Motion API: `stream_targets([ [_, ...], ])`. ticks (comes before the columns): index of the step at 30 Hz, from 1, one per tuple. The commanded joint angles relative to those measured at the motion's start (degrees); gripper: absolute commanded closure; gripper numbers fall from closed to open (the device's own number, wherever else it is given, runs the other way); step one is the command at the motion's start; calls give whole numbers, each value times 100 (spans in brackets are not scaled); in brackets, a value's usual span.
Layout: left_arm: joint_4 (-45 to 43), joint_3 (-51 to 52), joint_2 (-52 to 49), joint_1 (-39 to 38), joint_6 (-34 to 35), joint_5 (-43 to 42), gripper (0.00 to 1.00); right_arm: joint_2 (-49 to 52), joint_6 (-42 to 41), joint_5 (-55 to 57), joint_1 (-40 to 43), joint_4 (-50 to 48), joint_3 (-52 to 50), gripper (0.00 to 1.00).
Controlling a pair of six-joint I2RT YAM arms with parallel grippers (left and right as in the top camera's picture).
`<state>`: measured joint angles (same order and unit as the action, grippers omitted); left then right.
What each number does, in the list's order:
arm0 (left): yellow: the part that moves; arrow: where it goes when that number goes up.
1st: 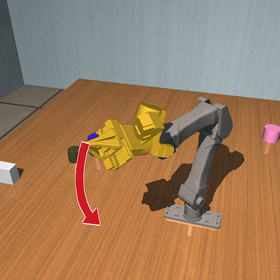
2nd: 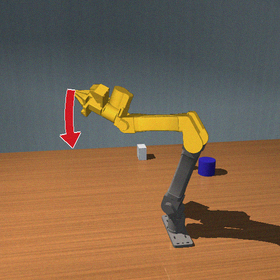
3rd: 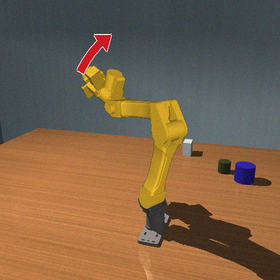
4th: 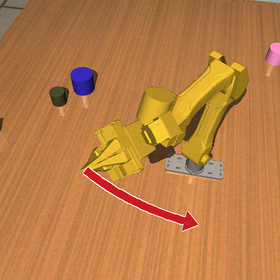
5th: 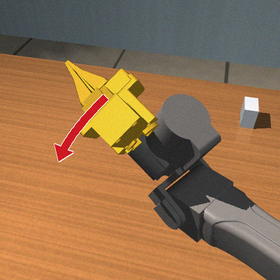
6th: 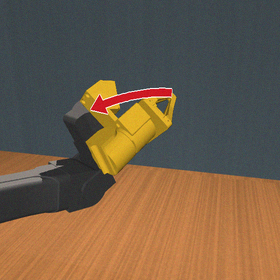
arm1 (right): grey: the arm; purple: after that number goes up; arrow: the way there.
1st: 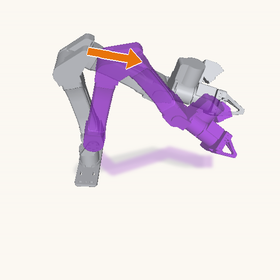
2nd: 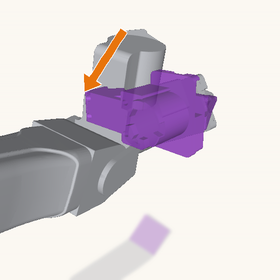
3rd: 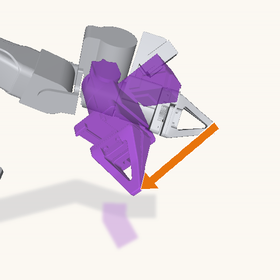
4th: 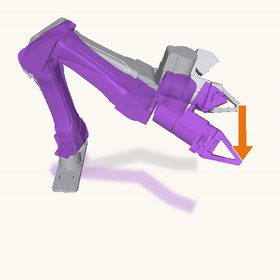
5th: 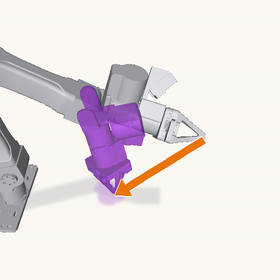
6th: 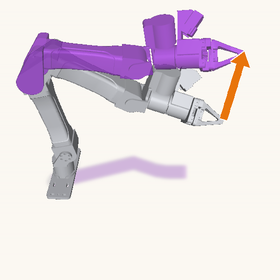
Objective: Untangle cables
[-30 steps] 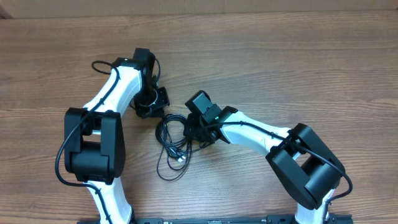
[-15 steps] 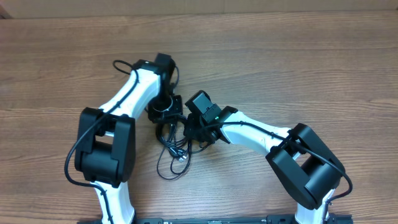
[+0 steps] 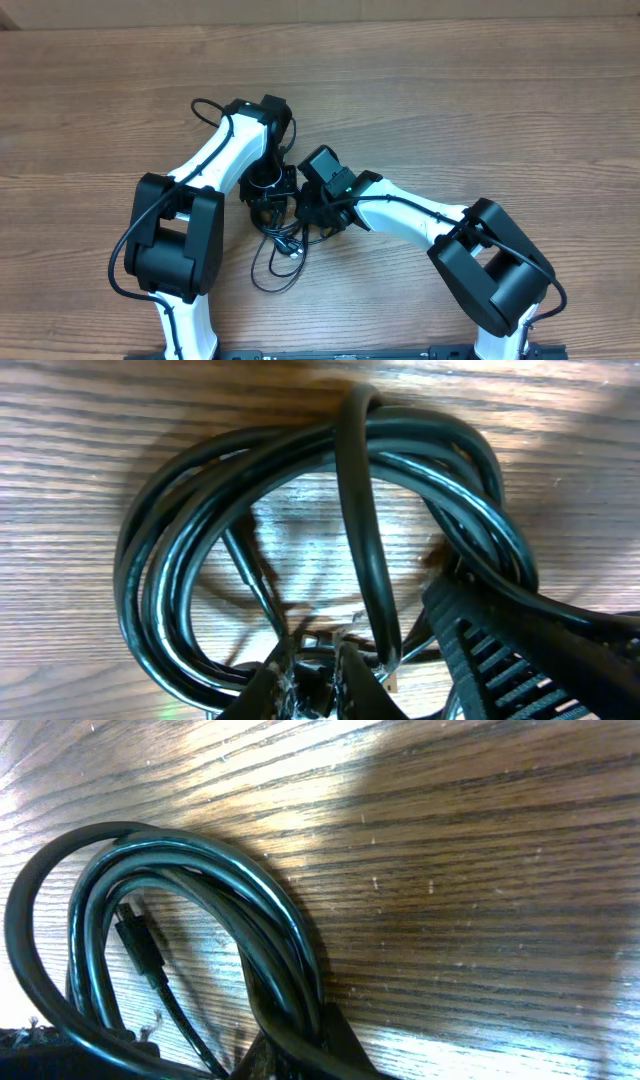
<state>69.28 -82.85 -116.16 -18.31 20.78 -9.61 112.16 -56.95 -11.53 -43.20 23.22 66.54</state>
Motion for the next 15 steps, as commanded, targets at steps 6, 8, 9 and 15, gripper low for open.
stream_targets([
  [6,33,28,-35,20,-63,216,84,70,17,96,20,-44,90,95],
  [8,44,-31,-35,83,-63,214,85,70,17,96,20,-44,90,95],
  [9,59,-76,-35,118,-66,216,85,70,17,98,20,-44,90,95],
  [15,109,-365,-35,269,-63,210,92,70,17,96,20,-44,90,95],
])
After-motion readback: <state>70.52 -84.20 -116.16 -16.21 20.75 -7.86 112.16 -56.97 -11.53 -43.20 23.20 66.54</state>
